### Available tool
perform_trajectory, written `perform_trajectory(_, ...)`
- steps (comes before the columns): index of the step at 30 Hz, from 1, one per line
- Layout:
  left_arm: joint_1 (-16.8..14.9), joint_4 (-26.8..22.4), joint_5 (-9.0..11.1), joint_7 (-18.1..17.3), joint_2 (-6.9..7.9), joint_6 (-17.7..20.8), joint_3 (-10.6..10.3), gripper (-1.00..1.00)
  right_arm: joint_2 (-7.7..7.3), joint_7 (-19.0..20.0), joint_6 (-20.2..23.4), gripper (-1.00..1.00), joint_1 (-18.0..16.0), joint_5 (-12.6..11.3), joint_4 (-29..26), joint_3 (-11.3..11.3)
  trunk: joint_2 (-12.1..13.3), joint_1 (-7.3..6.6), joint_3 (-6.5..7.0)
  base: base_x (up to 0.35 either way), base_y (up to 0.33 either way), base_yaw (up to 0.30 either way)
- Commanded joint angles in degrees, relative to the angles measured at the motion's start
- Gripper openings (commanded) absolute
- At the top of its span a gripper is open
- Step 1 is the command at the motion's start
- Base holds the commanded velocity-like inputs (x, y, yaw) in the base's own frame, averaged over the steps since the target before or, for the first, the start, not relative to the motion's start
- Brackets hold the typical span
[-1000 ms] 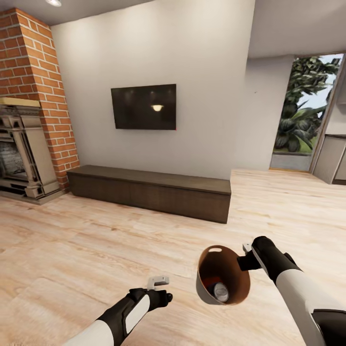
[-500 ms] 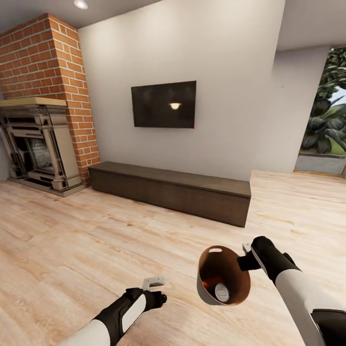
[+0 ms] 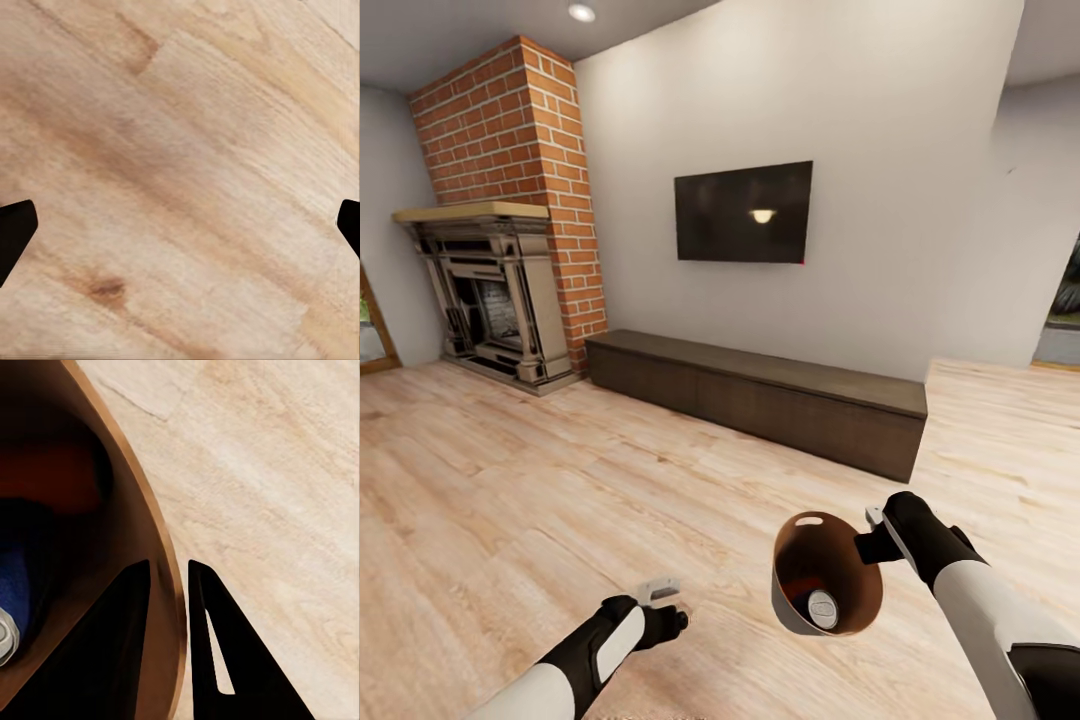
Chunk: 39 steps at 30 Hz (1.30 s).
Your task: Put the three can of soda from the living room inside the tash can in the kitchen.
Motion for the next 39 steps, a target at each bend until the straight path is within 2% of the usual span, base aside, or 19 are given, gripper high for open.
perform_trajectory(1, 0.0, 0.0, 0.0, 0.0, -0.01, 0.0, 0.0, 1.0, 0.0, 0.2, 0.1, -1.0, 0.0, -0.9, 0.0, -0.1, 0.0, -0.01, -0.04, 0.0, 0.0, 0.244)
perform_trajectory(20, 0.0, 0.1, -0.2, -0.1, -0.23, -0.2, -0.3, 1.0, 0.16, 0.1, 0.2, -1.0, 0.1, -1.0, 0.0, 0.4, 0.0, -0.01, -0.76, 0.001, 0.0, 0.244)
perform_trajectory(24, 0.0, 0.1, -0.2, -0.2, -0.36, -0.5, -0.2, 1.0, 0.62, 0.1, 0.2, -1.0, 0.1, -1.0, 0.0, 0.6, 0.0, -0.01, -0.9, 0.067, 0.0, 0.244)
perform_trajectory(30, 0.0, 0.1, -0.2, -0.2, -0.41, -0.7, -0.2, 1.0, 1.62, 0.0, 0.2, -1.0, 0.1, -0.8, 0.0, 0.7, 0.0, -0.01, -1.1, 0.184, 0.0, 0.243)
perform_trajectory(39, 0.0, 0.1, -0.2, -0.2, -0.49, -1.0, -0.2, 1.0, 1.78, 0.0, 0.2, -1.0, 0.1, -0.8, 0.0, 0.8, 0.0, -0.01, -1.41, 0.304, 0.0, 0.243)
